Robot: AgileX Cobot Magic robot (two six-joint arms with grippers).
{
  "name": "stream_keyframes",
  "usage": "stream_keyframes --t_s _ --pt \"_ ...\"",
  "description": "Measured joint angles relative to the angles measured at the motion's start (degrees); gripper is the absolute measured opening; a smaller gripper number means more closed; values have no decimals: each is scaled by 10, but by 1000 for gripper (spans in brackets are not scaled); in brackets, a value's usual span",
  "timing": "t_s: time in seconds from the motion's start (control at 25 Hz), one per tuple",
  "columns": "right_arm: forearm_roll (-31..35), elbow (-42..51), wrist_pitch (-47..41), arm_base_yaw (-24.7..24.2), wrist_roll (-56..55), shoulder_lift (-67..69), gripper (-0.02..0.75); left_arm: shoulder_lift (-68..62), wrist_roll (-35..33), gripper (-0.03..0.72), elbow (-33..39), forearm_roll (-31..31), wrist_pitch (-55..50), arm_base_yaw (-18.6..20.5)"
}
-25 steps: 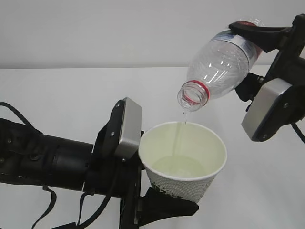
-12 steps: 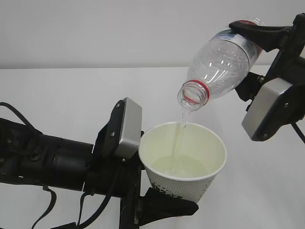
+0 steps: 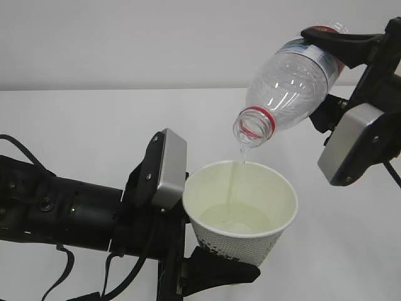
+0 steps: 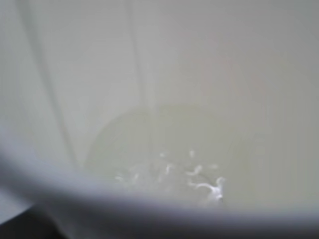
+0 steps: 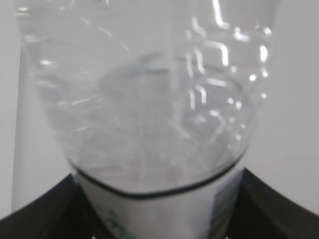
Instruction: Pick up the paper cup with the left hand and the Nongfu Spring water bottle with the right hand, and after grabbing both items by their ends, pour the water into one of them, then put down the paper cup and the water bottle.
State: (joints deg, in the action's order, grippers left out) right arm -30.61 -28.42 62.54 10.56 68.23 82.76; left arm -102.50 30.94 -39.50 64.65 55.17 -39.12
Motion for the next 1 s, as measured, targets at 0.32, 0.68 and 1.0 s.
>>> stream_keyframes --t_s 0.32,0.68,1.0 --pt "0 0 1 0 1 0 508 0 0 494 0 0 -1 0" --pt "0 0 2 0 4 0 508 0 0 493 0 0 -2 0" --pt "0 0 3 0 4 0 508 0 0 493 0 0 -3 0"
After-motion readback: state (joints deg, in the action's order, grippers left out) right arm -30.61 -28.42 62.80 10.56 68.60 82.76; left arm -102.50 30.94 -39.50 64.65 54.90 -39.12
